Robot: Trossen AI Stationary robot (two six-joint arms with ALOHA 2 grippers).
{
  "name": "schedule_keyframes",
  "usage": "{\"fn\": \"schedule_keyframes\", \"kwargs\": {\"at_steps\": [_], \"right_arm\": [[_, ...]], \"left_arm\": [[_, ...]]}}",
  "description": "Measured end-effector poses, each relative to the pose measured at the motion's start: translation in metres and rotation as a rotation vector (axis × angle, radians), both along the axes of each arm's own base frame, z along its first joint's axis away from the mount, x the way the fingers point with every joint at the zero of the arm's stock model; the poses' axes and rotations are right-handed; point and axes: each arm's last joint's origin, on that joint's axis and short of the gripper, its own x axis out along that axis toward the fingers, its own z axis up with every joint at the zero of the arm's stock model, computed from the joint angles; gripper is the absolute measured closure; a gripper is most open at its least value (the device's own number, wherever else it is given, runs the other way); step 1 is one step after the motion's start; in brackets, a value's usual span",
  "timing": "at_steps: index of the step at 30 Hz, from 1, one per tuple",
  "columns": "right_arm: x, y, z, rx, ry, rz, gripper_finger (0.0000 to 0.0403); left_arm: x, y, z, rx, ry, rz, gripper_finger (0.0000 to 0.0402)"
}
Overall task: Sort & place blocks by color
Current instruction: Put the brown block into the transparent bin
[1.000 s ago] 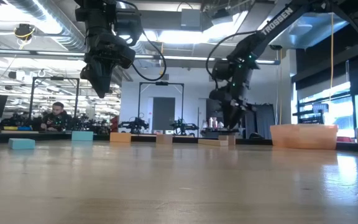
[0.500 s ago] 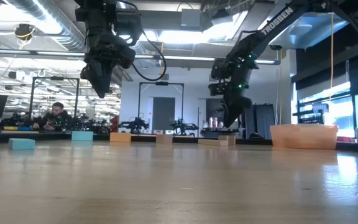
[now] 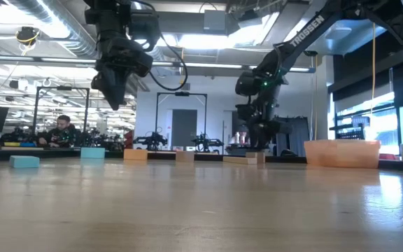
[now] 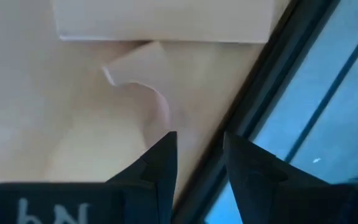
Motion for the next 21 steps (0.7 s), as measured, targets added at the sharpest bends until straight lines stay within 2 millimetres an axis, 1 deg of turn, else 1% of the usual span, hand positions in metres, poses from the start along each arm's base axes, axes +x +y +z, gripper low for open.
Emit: {"fn": "schedule_keyframes", "kwargs": {"at_steps": [6,12,21], "right_arm": [[0.0008,-0.0005,0.0004,-0.022,0.012,0.066,0.0272],[0.0001,0.0000,0.0001,-0.008,0.011,0.044,0.0272],[0.0001,0.0039,-0.0008,0.074,-0.030,0.075,0.0272]], "left_arm": [[0.0024,0.0011,0.0009,0.012,-0.026,0.000,0.0280],[0.0031,0.0015,0.0011,0.015,-0.034,0.000,0.0280],[0.0031,0.0017,0.0012,0.016,-0.034,0.001,0.0280]]}}
